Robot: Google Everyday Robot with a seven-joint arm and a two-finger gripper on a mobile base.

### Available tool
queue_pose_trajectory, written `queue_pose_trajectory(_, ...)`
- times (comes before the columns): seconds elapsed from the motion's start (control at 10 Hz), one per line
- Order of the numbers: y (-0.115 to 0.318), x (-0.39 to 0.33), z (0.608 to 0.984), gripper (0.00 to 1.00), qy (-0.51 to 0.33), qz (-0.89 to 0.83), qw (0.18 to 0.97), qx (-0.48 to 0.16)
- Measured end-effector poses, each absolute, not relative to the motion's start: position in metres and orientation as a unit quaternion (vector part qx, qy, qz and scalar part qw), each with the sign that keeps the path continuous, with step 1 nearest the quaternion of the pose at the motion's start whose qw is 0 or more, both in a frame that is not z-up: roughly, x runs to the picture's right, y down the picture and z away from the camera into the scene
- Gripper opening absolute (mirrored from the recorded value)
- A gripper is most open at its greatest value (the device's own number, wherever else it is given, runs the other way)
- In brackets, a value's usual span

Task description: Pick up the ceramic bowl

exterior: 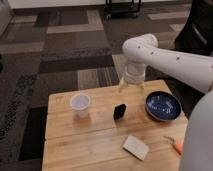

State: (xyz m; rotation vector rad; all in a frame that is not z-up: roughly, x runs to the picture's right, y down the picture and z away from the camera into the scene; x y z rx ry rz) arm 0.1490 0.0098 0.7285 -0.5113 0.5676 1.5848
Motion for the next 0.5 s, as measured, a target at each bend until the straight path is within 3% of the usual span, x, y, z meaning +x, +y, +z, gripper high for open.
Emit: queue_pose_trajectory(0.5,0.014,0.170,0.740,0.65,0.256,0.691,0.636,-0.229)
